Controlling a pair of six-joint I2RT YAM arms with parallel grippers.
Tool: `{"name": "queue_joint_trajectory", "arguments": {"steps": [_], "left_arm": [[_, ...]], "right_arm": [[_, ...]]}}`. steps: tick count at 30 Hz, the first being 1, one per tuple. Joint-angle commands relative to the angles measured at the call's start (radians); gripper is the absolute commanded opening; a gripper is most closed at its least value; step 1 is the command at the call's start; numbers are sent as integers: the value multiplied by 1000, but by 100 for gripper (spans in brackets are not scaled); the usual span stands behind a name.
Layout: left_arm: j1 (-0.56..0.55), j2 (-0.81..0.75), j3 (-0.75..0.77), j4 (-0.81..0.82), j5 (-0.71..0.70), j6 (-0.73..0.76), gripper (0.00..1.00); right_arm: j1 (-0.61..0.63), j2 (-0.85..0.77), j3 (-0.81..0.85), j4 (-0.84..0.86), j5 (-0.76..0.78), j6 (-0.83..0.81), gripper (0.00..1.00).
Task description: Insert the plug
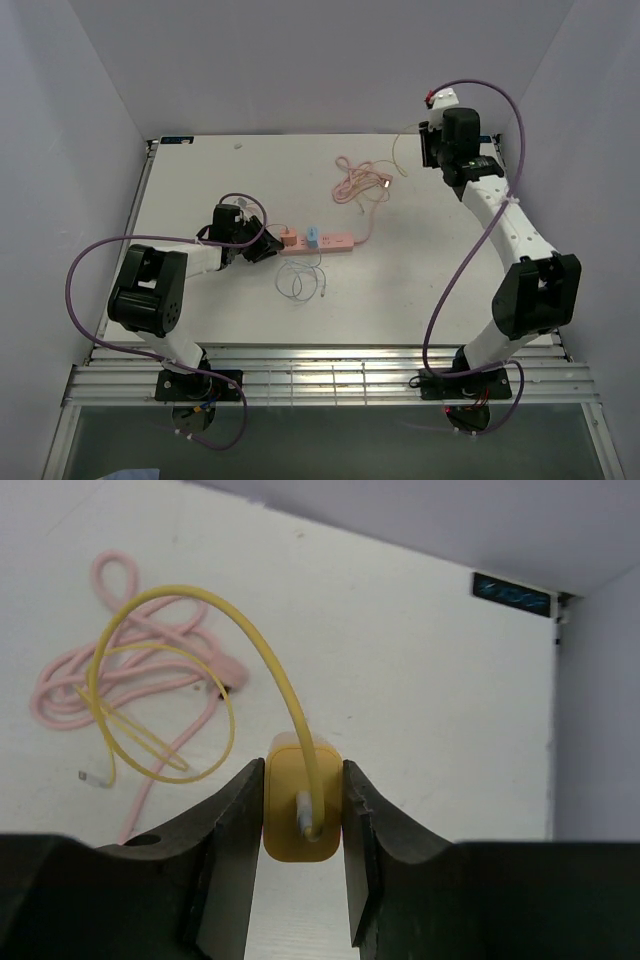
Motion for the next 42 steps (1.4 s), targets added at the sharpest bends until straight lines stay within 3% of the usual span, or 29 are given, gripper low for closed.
{"name": "queue_joint_trajectory", "arguments": {"steps": [1, 7, 9, 12, 15, 19, 23, 32, 42], "left_arm": [[-6, -17, 21, -12, -31, 27, 43], [-8, -20, 21, -12, -22, 34, 43], [-8, -17, 19, -10, -19, 34, 43], [-8, -13, 18, -9, -14, 35, 43], [-9, -6, 16, -12, -10, 37, 43], [-9, -14, 15, -18, -16, 43, 43], [-8, -17, 16, -21, -17, 44, 43], [-9, 6, 16, -16, -7, 43, 43], [-9, 7, 12, -23, -10, 41, 43]], "right_arm": [[-56, -101, 72, 85, 225, -5, 8], [-162, -121, 73, 55, 448, 18, 8], [-160, -129, 34, 1, 447, 89, 8], [-159, -128, -47, -56, 343, 229, 8], [-142, -146, -204, -16, 81, 311, 8], [-104, -137, -316, 88, -422, 361, 8], [-73, -79, -355, 187, -718, 438, 8], [18, 90, -302, 367, -808, 431, 8], [113, 164, -213, 366, -780, 174, 8]]}}
